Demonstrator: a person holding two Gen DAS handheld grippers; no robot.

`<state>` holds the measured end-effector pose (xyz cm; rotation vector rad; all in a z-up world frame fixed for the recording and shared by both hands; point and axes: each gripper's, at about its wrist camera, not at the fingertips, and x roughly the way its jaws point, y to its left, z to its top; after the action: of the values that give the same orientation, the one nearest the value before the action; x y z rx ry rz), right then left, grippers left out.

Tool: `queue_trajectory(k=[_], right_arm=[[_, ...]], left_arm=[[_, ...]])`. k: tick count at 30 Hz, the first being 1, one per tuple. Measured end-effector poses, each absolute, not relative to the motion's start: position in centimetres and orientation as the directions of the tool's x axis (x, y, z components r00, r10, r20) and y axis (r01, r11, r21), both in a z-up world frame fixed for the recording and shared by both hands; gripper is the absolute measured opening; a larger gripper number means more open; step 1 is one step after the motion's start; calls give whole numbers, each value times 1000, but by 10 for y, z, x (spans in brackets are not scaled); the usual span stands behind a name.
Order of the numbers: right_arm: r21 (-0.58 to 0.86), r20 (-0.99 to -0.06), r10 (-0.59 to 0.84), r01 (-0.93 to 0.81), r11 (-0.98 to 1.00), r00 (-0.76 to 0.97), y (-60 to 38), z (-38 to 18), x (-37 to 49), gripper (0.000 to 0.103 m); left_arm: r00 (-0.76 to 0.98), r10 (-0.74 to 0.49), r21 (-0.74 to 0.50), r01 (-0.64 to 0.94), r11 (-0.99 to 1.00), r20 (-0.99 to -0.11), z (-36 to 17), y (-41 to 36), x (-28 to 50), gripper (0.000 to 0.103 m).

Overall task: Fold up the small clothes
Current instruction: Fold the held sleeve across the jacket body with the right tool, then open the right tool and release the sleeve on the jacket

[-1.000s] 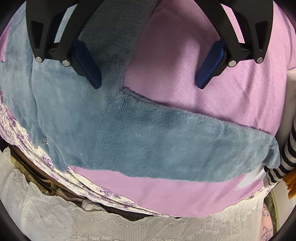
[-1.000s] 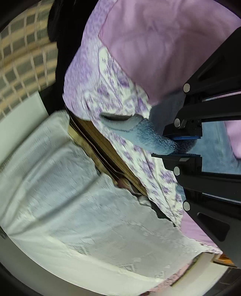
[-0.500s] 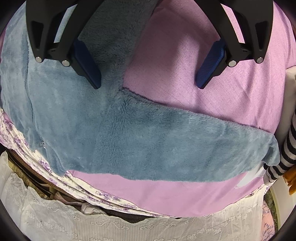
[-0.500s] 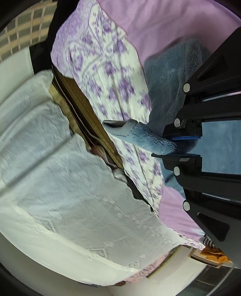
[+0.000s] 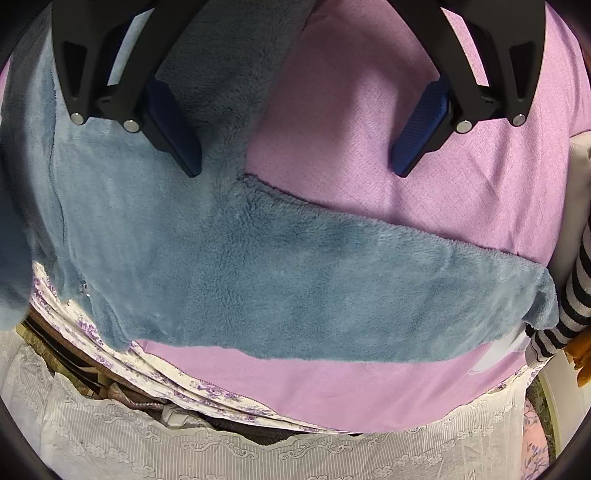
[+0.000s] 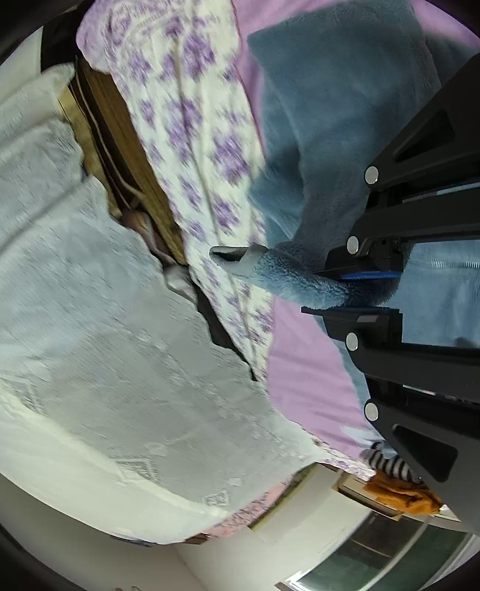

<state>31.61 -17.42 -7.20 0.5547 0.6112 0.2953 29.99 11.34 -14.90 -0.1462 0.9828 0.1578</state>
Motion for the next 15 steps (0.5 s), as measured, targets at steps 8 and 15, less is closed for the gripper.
queue_trajectory(k=[8, 15], right_arm=[[419, -654, 368, -89, 904, 661, -117, -132, 332, 27], [369, -636, 381, -168, 914, 671, -109, -115, 313, 48]], left_arm=[[545, 66, -52, -198, 979, -836, -149, 114, 300, 99], [543, 62, -57, -199, 978, -838, -150, 114, 300, 99]])
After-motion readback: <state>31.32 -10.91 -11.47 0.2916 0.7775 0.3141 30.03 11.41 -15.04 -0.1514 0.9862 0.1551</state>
